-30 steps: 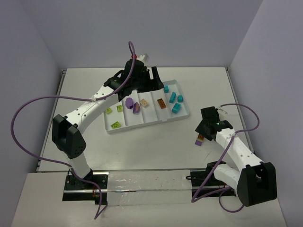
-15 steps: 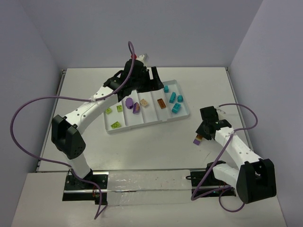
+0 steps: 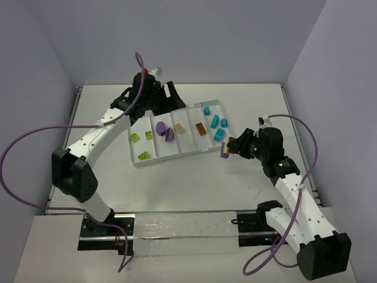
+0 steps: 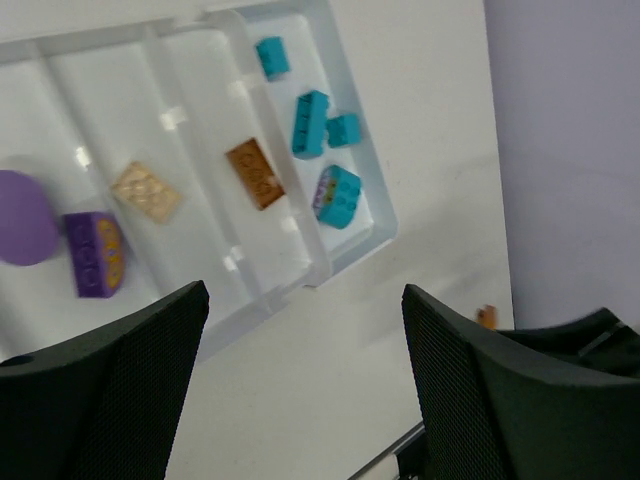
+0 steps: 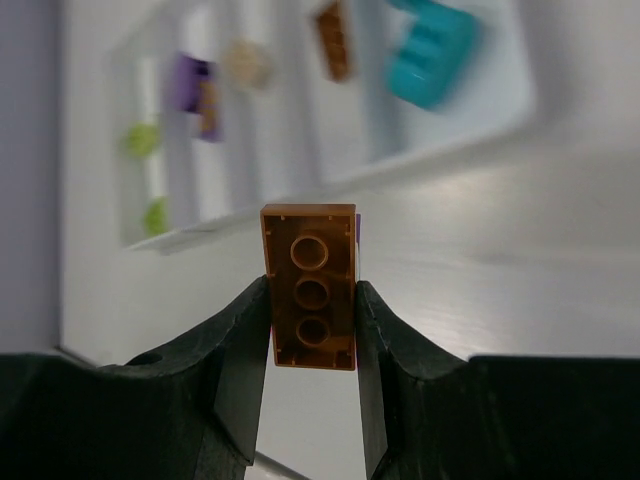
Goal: Sort the legos into containers by color
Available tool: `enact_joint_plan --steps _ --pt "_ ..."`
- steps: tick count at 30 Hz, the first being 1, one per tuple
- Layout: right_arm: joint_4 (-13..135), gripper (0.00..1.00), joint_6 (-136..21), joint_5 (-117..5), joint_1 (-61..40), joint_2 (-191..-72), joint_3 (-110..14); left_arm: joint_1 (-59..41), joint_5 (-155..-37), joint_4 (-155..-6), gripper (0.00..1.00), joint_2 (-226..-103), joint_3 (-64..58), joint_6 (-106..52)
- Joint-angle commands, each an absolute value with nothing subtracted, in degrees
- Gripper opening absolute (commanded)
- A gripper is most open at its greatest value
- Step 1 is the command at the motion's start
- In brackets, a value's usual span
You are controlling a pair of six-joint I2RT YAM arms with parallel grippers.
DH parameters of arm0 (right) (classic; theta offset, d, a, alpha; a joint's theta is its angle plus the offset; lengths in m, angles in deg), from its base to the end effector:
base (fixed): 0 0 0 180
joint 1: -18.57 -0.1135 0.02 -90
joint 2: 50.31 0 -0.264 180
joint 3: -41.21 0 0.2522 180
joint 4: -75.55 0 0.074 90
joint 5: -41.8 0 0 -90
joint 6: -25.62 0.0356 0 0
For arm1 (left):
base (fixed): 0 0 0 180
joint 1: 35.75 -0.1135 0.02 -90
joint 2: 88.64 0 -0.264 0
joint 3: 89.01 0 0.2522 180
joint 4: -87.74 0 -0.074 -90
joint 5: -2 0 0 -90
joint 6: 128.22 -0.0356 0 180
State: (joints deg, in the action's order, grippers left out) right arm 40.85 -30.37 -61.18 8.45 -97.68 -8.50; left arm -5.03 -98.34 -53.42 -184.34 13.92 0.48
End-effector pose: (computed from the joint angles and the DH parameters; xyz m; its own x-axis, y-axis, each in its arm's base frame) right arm 0.1807 0.0404 0.2599 -0.6370 0.4400 -0.6330 -0.0020 0.8202 0.5721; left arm 0.3314 -0.2043 0.3508 -0.7480 -0.2710 -0.6058 0.2130 0.7665 -0.6059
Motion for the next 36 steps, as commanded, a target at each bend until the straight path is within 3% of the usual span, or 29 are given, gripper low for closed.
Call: enact_joint_plan --steps 1,6,15,28,36 --pt "63.72 0.00 -31.03 -87.98 8.53 -97.77 -9.97 -9.55 -108.67 -60.73 0.85 -176.91 8.54 -0.47" --pt "79.93 0.00 -24.66 -98.31 8.55 -102.96 -9.05 -10.44 -121.30 -71.76 0.86 -171.61 -3.56 -0.33" --pt "100.77 0.00 -11.52 -103.02 8.33 -108.91 -8.11 -9.89 -139.25 -95.29 0.86 -166.97 -20.75 7.43" --pt "103.89 0.00 -8.95 -102.38 4.54 -112.68 -10.10 -3.36 -141.70 -118.79 0.83 -167.76 -26.42 17.07" --pt "106.00 0.00 -7.28 -102.80 3.09 -114.59 -10.95 -1.73 -142.23 -119.61 0.77 -170.38 -24.08 17.31"
